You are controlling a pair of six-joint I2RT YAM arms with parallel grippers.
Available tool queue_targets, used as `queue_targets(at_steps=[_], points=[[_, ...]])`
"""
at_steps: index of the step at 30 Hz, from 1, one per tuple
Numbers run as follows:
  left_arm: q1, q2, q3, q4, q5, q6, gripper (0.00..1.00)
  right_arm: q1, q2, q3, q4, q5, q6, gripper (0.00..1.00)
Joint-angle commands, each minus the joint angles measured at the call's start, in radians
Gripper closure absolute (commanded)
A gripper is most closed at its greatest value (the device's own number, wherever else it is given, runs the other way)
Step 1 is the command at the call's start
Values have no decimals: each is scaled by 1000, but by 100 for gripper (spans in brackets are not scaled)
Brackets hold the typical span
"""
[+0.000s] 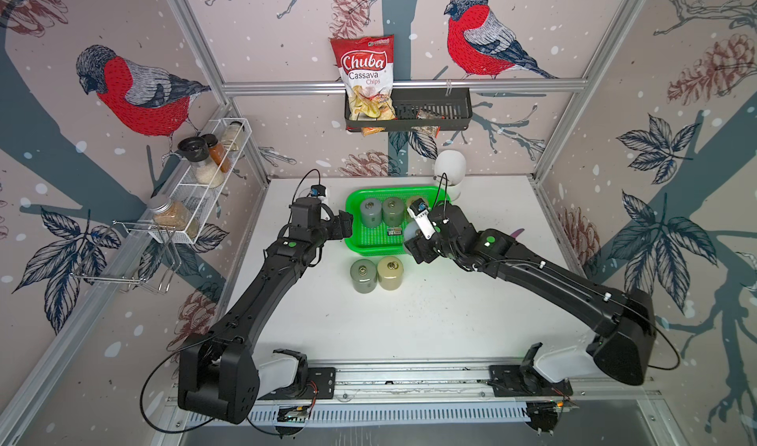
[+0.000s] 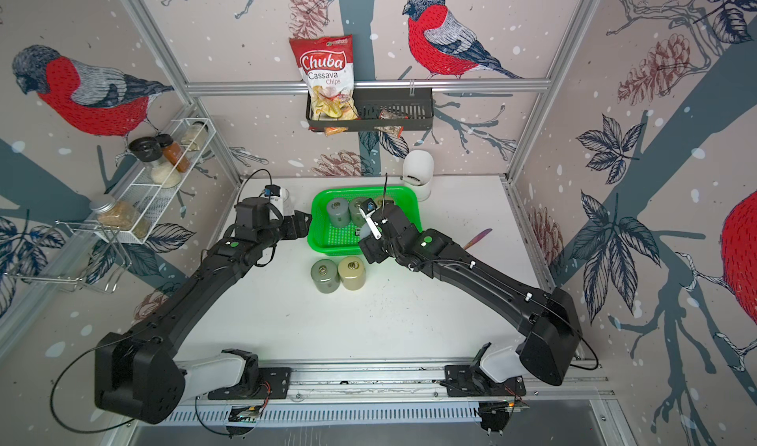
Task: Take the tea canister out of the basket
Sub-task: Pick up the tea canister from the basket, then place the tea canister at the center of the board.
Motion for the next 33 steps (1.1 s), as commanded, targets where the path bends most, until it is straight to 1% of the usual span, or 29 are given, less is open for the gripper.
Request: queue_targets(at_steps=[1,8,11,17,29,33], points=[[-3,1,-9,22,38,-12,10,3,-52,-104,126,18,67,100],[-5,-10,-28,46,53,-15,9,-12,-46,-261,253,14,112,100],[-5,-17,-35,47,54,-14,9,-24,-34,-298,309,22,124,100],[-5,-32,-50,49,46,-13,8,-31,7,-332,378,15,130,100],[-5,-33,-49,52,48,-14,7,-25,99,-352,427,-10,149,100],[-5,-33,-48,50,45,-15,7,-10,123,-351,437,2,150,100]])
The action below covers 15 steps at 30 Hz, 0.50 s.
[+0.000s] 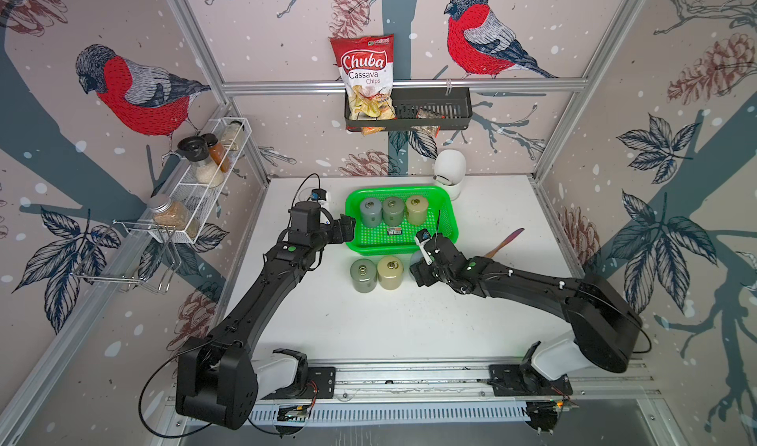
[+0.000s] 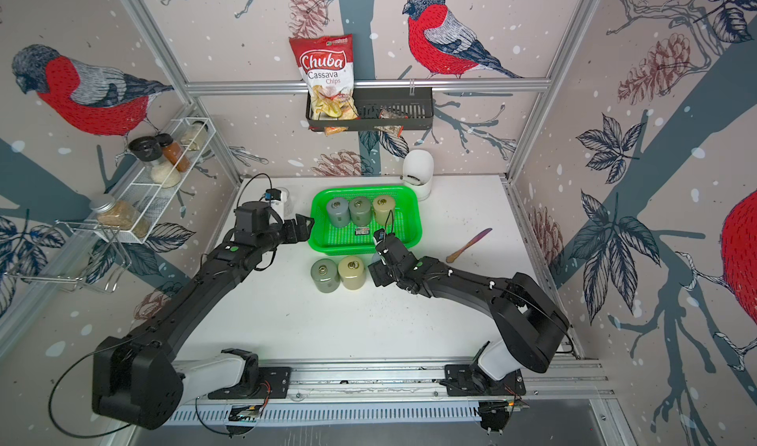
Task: Take the tea canister out of the basket
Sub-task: Place the tea canister at the center of the board.
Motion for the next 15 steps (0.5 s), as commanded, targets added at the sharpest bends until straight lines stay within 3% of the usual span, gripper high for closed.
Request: queue_targets(at_steps=[1,9,12,15], points=[[-5,-3,0,30,5,4,7,10,10,3,86,8,18,100],[-5,2,1,31,4,5,7,13,37,6,90,11,24,99],[-5,2,-1,32,5,5,7,15,39,2,93,11,28,88],[-5,-1,-2,31,3,6,7,16,40,1,91,12,28,62]])
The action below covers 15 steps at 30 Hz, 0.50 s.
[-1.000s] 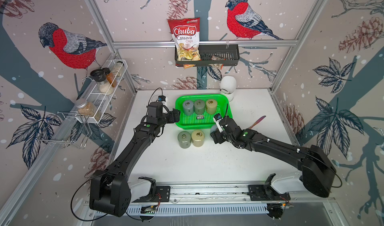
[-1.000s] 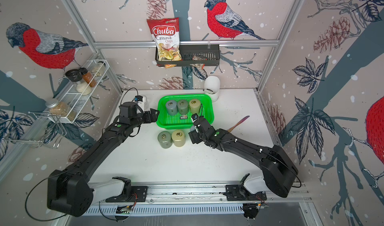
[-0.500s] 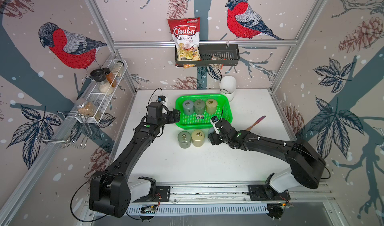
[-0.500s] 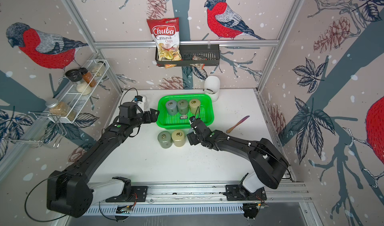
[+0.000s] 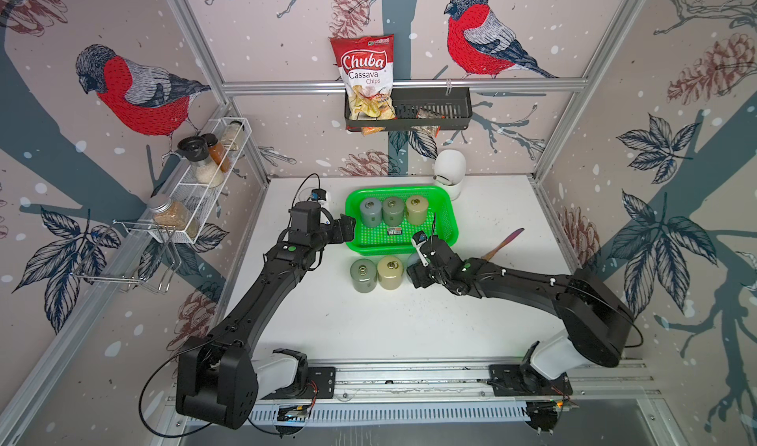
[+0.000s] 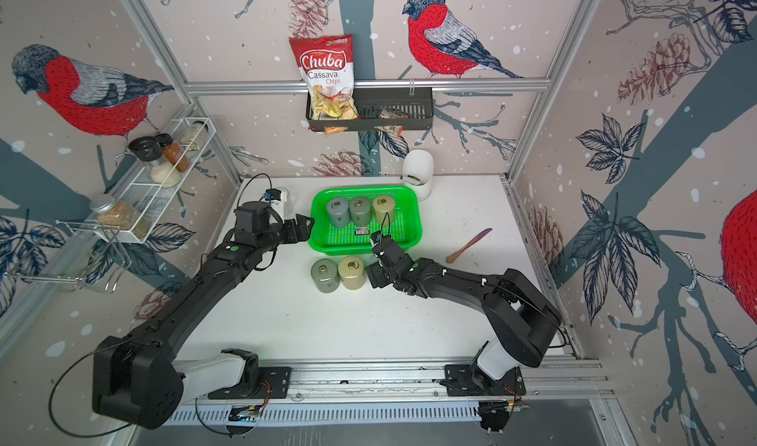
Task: Take the tea canister out of the basket
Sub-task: Place the tea canister at the center of the board.
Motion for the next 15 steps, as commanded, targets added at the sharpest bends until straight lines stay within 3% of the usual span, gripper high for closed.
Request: queue_targets(at_steps=[1,5,15], points=[[-4,-4,-2,31,2,6,7,4,2,2,57,7,10,51],[-5,-5,-2,30,3,5,7,5,-4,3,54,6,3,24],[-5,-8,2,37,12,-11,6,8,-17,4,50,11,-3,7]])
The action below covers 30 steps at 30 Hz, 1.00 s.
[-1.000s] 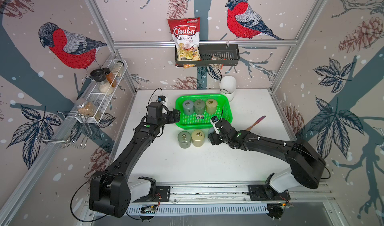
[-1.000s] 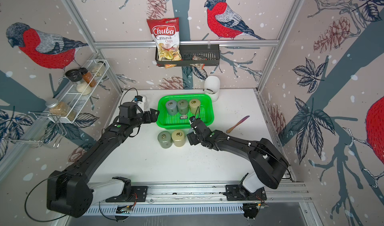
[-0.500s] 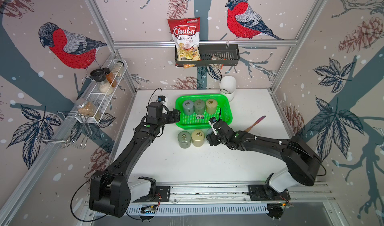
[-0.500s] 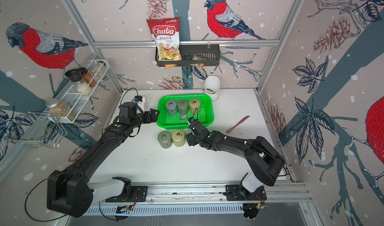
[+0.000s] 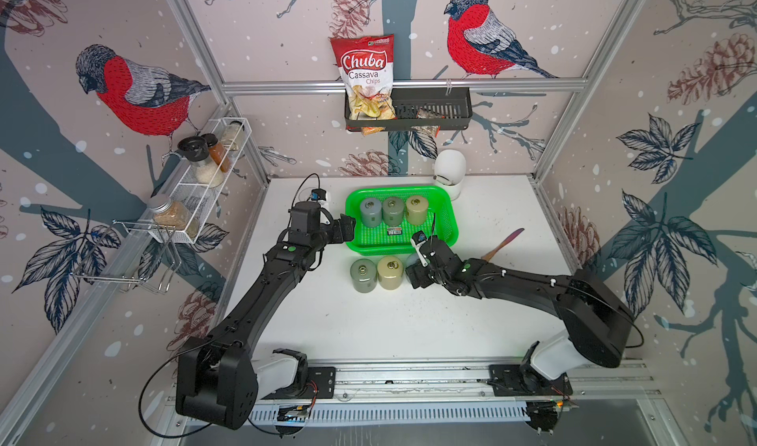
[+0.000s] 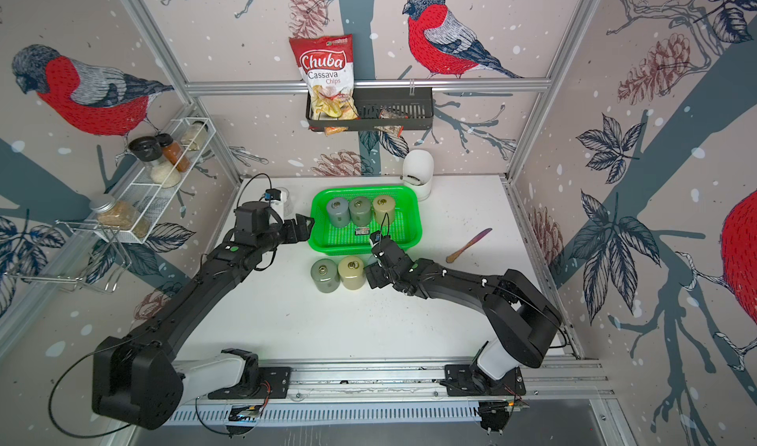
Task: Take the tea canister out of the basket
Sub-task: Place the tea canister at the center of the board.
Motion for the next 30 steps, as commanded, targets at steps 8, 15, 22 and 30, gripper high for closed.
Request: queue_targets(at_steps=[8,15,22,30], points=[[-4,9,23,40,25,-14,7,-3,-62,4,22,31,-18,2],[-24,119,182,-19,34,18,10,-80,-203,18,-26,50,-38,2],[-43,326,355,-80,68,40,11,-207,-294,28,-46,-41,-37,1],[-69,411,383,-75,186,27,11,-250,-186,238,-157,-222,-110,2]])
